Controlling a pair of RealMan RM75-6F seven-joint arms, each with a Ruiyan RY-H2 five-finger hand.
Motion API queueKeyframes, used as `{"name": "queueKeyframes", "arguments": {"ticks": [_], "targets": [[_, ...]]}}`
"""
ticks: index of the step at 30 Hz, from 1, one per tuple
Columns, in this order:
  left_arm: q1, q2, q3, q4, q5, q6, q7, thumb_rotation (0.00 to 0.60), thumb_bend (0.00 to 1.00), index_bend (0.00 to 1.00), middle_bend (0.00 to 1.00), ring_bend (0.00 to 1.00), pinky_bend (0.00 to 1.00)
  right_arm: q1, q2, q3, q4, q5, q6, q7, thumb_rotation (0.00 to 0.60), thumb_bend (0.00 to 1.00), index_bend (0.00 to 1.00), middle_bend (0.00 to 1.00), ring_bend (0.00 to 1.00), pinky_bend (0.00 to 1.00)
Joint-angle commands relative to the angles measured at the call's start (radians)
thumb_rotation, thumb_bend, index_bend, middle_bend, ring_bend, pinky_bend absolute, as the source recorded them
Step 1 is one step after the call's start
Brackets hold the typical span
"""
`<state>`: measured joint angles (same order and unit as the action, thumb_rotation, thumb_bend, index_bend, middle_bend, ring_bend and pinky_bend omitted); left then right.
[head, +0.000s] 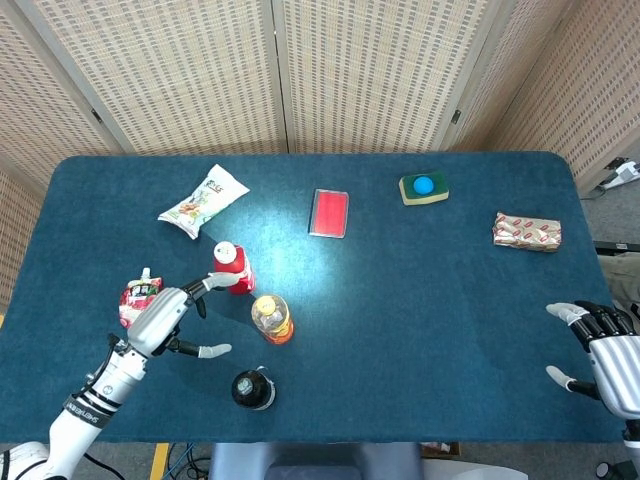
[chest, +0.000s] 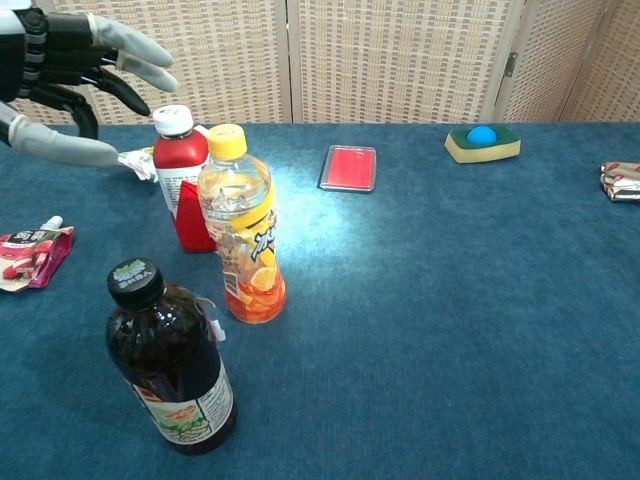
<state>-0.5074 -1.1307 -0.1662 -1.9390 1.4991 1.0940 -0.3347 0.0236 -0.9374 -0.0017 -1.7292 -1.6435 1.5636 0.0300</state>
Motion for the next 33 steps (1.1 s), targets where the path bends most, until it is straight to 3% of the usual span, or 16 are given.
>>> {"name": "queueKeyframes", "arguments": {"ticks": [1, 13, 33], "targets": [[-0.017, -0.029, -0.001, 0.011, -0.011, -0.011, 0.014, 0.600, 0.01, 0.19, 0.18, 0.24, 0.50, -0.002, 0.002, 0.001, 0.001, 0.001, 0.003, 0.006, 0.600, 0.00, 0.26, 0.28, 0.18, 0.22], [-0.068, -0.118, -0.001, 0.049, -0.094, -0.054, 0.140, 0.600, 0.01, 0.19, 0.16, 0.17, 0.39, -0.004, 0.005, 0.004, 0.006, 0.001, 0.006, 0.020, 0.600, 0.00, 0.26, 0.28, 0.18, 0.22], [-0.138, -0.192, -0.023, 0.078, -0.241, -0.122, 0.241, 0.600, 0.01, 0.19, 0.15, 0.17, 0.38, -0.007, 0.007, 0.006, 0.008, -0.001, 0.009, 0.026, 0.600, 0.00, 0.26, 0.28, 0.18, 0.22]]}}
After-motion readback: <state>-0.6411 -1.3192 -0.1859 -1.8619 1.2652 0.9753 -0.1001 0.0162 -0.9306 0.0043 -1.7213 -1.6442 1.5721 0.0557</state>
